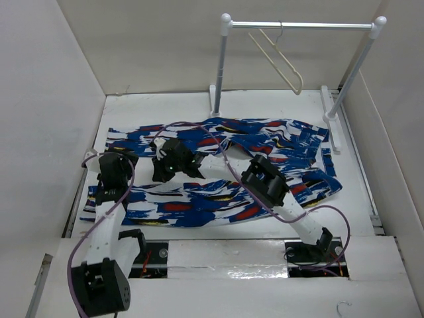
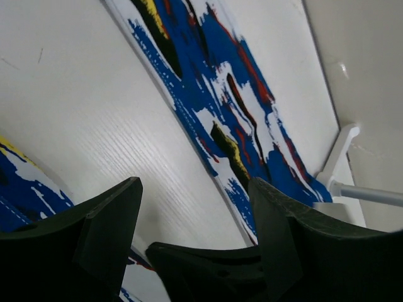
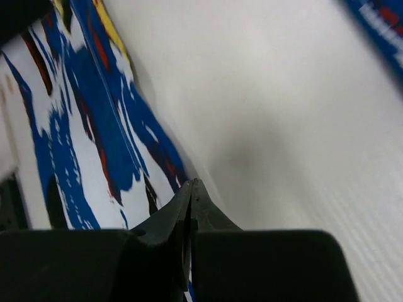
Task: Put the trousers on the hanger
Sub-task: Flatten out the trousers at the center of the board.
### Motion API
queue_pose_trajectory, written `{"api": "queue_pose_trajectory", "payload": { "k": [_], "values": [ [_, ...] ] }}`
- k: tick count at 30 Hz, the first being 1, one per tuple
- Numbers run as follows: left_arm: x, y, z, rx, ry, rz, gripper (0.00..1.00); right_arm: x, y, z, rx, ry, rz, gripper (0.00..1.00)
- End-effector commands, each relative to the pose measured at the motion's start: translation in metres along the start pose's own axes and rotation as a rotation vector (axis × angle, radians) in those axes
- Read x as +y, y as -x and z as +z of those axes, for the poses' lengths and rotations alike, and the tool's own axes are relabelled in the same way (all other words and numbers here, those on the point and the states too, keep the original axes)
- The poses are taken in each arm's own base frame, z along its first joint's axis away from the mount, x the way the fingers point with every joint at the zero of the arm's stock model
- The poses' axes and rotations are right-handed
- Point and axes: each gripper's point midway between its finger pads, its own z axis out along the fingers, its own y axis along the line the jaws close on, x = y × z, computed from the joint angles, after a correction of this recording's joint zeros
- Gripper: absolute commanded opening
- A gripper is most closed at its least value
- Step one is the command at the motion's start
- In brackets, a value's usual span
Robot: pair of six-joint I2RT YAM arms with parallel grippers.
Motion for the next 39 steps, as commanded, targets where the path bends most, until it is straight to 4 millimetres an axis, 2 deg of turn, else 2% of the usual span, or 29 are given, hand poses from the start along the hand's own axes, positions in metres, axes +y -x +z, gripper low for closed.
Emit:
{"api": "queue_pose_trajectory", "payload": {
  "k": [1,2,3,4,5,6,8,9,10,12,13,16,17,19,20,21,23,24,25,26,27,28,30,31,33,34,36,37,39],
  "values": [
    [-0.019,0.01,0.016,-0.031,-0.026,-0.032,0.67,0.016,0.087,-0.03,-0.199,0.058,0.026,0.1],
    [-0.019,0.009,0.02,-0.026,-0.015,-0.046,0.67,0.017,0.094,-0.04,-0.22,0.065,0.016,0.18],
    [-0.021,0.008,0.023,-0.017,-0.01,-0.052,0.67,0.012,0.106,-0.067,-0.27,0.033,0.009,0.31],
    [-0.025,0.01,0.028,-0.013,-0.004,-0.051,0.67,0.005,0.107,-0.083,-0.289,-0.006,-0.014,0.37],
    [-0.03,0.007,0.032,-0.008,-0.022,-0.042,0.69,-0.011,0.105,-0.118,-0.315,-0.095,-0.02,0.54],
    [-0.037,0.01,0.032,-0.016,-0.051,-0.041,0.69,-0.02,0.101,-0.138,-0.329,-0.138,-0.008,0.61],
    [-0.037,-0.002,0.044,0.031,-0.037,-0.022,0.74,-0.043,0.087,-0.177,-0.363,-0.229,0.024,0.7],
    [-0.035,-0.005,0.05,0.047,-0.017,-0.022,0.75,-0.057,0.081,-0.198,-0.392,-0.282,0.046,0.7],
    [-0.031,-0.012,0.065,0.078,0.028,-0.018,0.75,-0.082,0.054,-0.235,-0.393,-0.349,0.084,0.71],
    [-0.027,-0.021,0.076,0.116,0.065,-0.023,0.75,-0.103,0.031,-0.271,-0.415,-0.419,0.124,0.69],
    [-0.025,-0.025,0.086,0.131,0.092,-0.027,0.75,-0.114,0.007,-0.302,-0.43,-0.471,0.158,0.68],
    [-0.019,-0.022,0.1,0.117,0.15,-0.012,0.74,-0.137,-0.028,-0.351,-0.483,-0.633,0.249,0.57],
    [-0.01,-0.025,0.103,0.126,0.201,-0.004,0.73,-0.146,-0.041,-0.381,-0.539,-0.7,0.294,0.52],
    [-0.005,-0.022,0.116,0.115,0.255,0.019,0.72,-0.167,-0.064,-0.418,-0.599,-0.828,0.388,0.37],
    [0.004,-0.027,0.118,0.137,0.299,0.04,0.71,-0.187,-0.08,-0.454,-0.66,-0.929,0.448,0.32],
    [0.008,-0.026,0.123,0.146,0.323,0.04,0.7,-0.197,-0.095,-0.47,-0.66,-0.991,0.488,0.28],
    [0.02,-0.034,0.134,0.198,0.393,0.068,0.7,-0.213,-0.114,-0.504,-0.687,-1.103,0.554,0.32],
    [0.024,-0.035,0.137,0.207,0.414,0.078,0.7,-0.224,-0.127,-0.529,-0.73,-1.177,0.613,0.5],
    [0.025,-0.037,0.144,0.219,0.43,0.087,0.69,-0.228,-0.13,-0.536,-0.769,-1.186,0.651,0.62],
    [0.028,-0.041,0.144,0.239,0.442,0.097,0.69,-0.234,-0.136,-0.544,-0.795,-1.209,0.683,0.82],
    [0.032,-0.038,0.146,0.234,0.455,0.104,0.69,-0.243,-0.149,-0.567,-0.833,-1.278,0.747,0.86],
    [0.031,-0.033,0.148,0.222,0.461,0.124,0.68,-0.247,-0.158,-0.568,-0.808,-1.269,0.794,0.9],
    [0.033,-0.031,0.15,0.213,0.47,0.134,0.68,-0.253,-0.163,-0.589,-0.848,-1.309,0.848,0.96],
    [0.031,-0.031,0.153,0.218,0.468,0.144,0.67,-0.256,-0.167,-0.611,-0.901,-1.348,0.865,0.99],
    [0.03,-0.032,0.155,0.229,0.47,0.153,0.66,-0.26,-0.16,-0.632,-0.963,-1.355,0.839,1.0],
    [0.029,-0.033,0.158,0.236,0.466,0.154,0.65,-0.261,-0.154,-0.631,-0.971,-1.295,0.824,0.98],
    [0.027,-0.035,0.161,0.243,0.458,0.152,0.65,-0.274,-0.139,-0.621,-0.929,-1.203,0.789,0.81],
    [0.025,-0.034,0.163,0.241,0.456,0.156,0.64,-0.274,-0.129,-0.599,-0.86,-1.067,0.768,0.76],
    [0.024,-0.035,0.164,0.237,0.455,0.177,0.62,-0.293,-0.125,-0.571,-0.721,-0.973,0.793,0.68]
  ]
}}
